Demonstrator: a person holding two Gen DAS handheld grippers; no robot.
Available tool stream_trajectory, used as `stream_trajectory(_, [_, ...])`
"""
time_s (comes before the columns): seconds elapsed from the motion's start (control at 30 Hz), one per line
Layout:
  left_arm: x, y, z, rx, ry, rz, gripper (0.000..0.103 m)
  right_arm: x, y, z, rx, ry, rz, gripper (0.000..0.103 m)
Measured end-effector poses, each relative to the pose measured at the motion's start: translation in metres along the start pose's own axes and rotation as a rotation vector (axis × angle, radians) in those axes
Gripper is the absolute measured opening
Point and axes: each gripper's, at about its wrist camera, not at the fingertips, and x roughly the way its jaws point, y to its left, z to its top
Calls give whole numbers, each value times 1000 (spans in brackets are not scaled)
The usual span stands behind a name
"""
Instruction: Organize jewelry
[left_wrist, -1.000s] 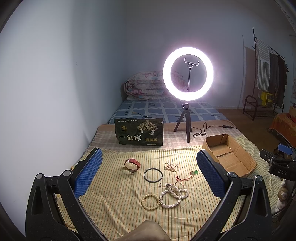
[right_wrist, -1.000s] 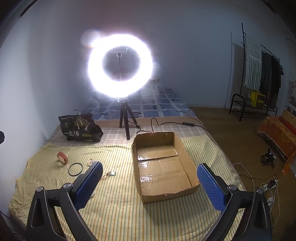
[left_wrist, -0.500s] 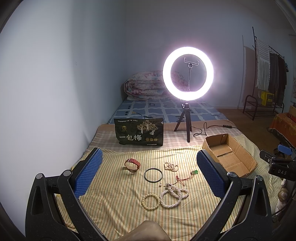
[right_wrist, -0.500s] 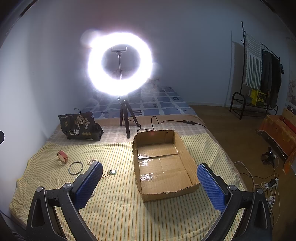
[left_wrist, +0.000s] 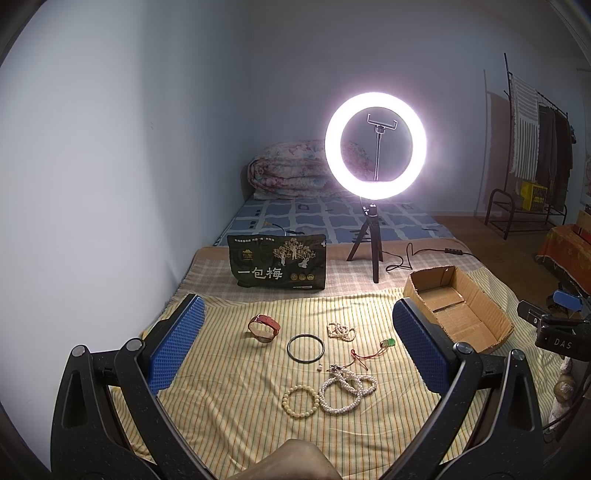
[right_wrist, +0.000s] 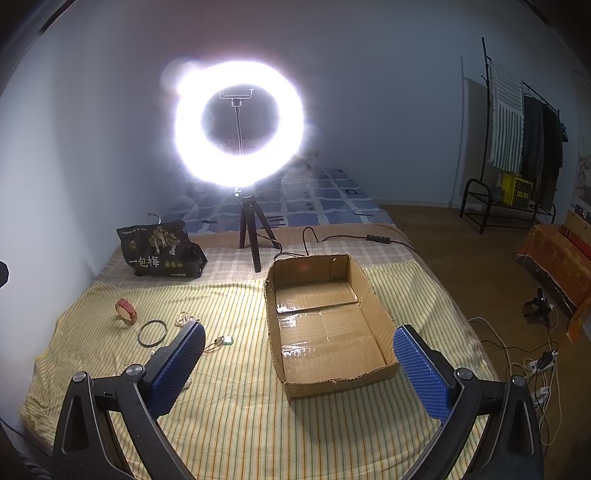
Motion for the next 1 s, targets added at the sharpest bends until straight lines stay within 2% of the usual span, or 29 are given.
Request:
stream_trajectory(0.57, [1,0,-2,3,4,3,103,3,3,0,0,10,7,103])
stream_trajectory(1.0, [22,23,-7,-19,53,55,103,8,22,3,-64,-5,15,103])
